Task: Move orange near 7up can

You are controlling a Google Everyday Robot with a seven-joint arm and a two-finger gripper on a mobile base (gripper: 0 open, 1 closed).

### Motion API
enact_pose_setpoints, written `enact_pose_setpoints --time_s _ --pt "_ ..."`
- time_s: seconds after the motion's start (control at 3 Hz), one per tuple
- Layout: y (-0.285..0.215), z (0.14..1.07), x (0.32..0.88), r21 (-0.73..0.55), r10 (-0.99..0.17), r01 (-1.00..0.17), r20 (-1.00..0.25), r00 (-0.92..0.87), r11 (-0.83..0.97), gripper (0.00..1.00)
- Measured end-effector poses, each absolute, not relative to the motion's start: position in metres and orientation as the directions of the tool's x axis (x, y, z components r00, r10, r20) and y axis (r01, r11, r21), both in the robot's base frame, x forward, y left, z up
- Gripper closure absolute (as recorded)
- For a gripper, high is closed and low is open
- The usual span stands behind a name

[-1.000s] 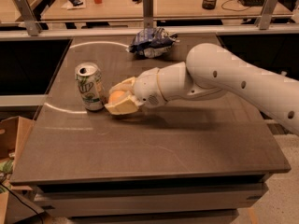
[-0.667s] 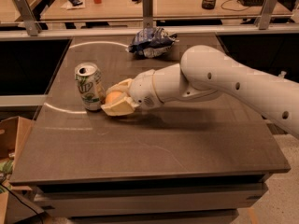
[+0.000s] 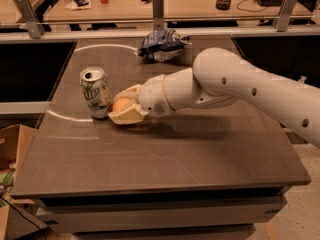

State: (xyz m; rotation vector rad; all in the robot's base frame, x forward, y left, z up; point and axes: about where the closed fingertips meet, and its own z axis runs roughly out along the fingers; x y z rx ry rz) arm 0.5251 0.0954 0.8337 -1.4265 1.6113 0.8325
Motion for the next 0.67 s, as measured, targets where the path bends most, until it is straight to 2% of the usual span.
enact_pose_setpoints --time_s 0.67 --pt "0.0974 0.8342 0.5239 -0.038 -0.455 -0.990 -0.890 -0.030 0.139 0.12"
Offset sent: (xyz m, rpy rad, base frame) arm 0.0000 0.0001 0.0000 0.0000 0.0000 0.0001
